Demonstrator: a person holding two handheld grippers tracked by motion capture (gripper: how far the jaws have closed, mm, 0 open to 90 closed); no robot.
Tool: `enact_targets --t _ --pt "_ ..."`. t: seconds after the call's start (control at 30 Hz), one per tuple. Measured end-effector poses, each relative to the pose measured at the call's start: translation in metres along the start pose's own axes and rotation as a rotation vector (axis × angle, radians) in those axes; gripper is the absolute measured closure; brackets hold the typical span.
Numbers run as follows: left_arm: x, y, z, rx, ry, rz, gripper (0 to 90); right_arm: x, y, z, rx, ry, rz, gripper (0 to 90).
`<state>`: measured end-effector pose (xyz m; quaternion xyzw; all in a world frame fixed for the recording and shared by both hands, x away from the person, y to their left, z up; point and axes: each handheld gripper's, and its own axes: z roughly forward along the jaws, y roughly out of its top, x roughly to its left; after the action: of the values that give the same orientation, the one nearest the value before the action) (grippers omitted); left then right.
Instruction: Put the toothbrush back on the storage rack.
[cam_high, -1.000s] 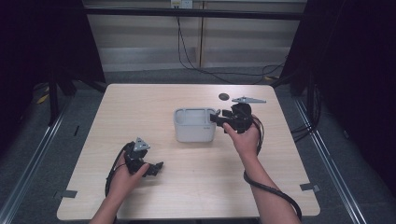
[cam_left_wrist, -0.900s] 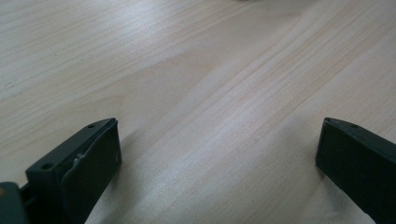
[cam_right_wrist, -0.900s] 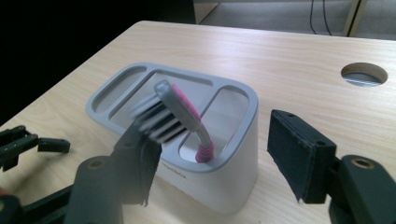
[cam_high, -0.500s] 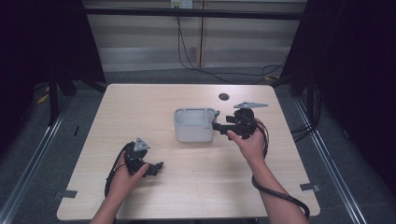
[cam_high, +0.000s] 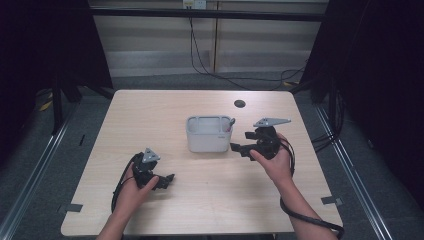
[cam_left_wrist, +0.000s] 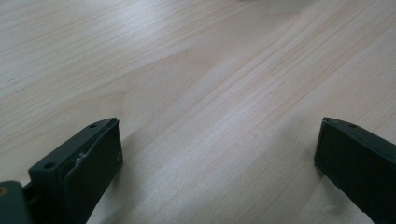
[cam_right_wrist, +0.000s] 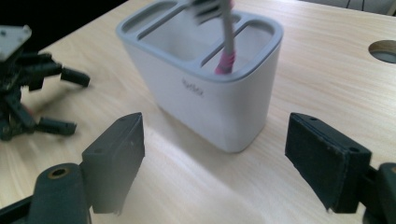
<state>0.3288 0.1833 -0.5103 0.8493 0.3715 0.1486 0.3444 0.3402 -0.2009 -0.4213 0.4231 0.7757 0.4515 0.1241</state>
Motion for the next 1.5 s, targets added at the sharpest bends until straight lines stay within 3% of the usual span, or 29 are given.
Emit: enact_targets --t 0.37,0.73,1.1,1.33,1.5 --pt "0.000 -0.002 -0.001 -0.002 -0.006 -0.004 0.7 -0.002 -0.030 -0.007 0.083 0.039 -0.053 17.7" --pt "0.000 -0.002 -0.001 -0.002 -0.007 -0.006 0.7 -0.011 -0.052 -0.011 0.118 0.057 -0.047 17.7" --pt "0.000 -0.001 -0.001 -0.001 -0.007 -0.006 0.7 -0.021 -0.067 -0.017 0.124 0.042 -0.028 17.8" --pt "0.000 -0.001 -0.001 -0.001 -0.007 -0.006 0.7 -0.028 -0.080 -0.020 0.121 0.049 -0.045 17.8" --pt "0.000 -0.001 -0.001 0.000 -0.005 -0.005 0.7 -0.033 -0.085 -0.022 0.113 0.065 -0.018 18.1"
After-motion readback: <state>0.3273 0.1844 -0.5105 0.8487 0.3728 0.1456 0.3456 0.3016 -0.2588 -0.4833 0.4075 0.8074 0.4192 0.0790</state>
